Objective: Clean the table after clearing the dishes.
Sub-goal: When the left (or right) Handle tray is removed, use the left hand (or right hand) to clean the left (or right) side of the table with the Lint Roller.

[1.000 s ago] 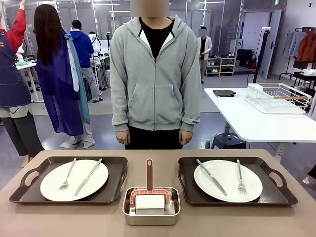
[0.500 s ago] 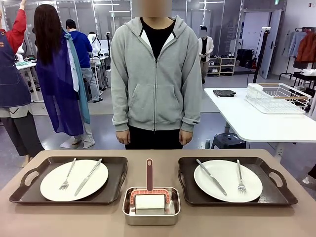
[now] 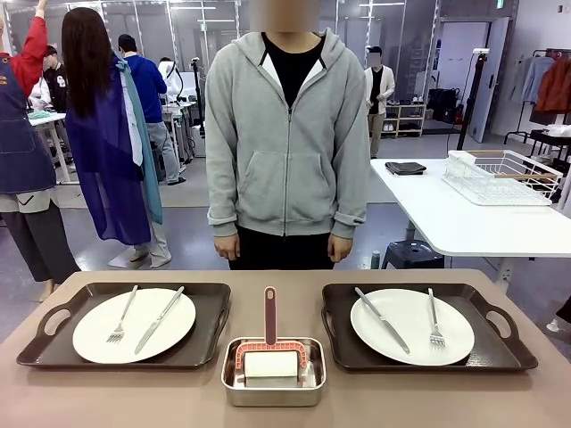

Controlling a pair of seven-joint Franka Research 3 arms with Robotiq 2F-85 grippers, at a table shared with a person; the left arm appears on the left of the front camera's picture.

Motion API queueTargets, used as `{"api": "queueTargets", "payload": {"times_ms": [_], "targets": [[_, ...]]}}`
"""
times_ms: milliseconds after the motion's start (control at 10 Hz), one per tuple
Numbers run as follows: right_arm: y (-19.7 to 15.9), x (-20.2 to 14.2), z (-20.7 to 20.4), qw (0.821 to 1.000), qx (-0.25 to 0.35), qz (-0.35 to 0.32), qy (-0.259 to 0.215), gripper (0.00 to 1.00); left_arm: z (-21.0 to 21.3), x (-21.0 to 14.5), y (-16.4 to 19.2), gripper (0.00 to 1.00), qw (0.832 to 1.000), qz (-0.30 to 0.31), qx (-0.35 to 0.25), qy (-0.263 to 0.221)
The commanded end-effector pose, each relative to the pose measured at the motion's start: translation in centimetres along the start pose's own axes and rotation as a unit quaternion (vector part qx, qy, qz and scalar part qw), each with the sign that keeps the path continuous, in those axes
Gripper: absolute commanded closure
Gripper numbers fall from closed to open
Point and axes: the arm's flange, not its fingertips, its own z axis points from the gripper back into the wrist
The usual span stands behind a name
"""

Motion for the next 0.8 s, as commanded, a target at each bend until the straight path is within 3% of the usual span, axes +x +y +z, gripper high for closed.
{"api": "queueTargets", "payload": {"times_ms": [0,700], "targets": [[0.27,0.09,0.10,1.000,0.001,-0.002,-0.003,0.00,0.31,-0.09,-0.24,0.00,1.000,0.000,0.004,0.000],[0.27,0.09,0.10,1.000,0.001,-0.002,-0.003,0.00,0.31,-0.09,-0.24,0.00,1.000,0.000,0.004,0.000]]}}
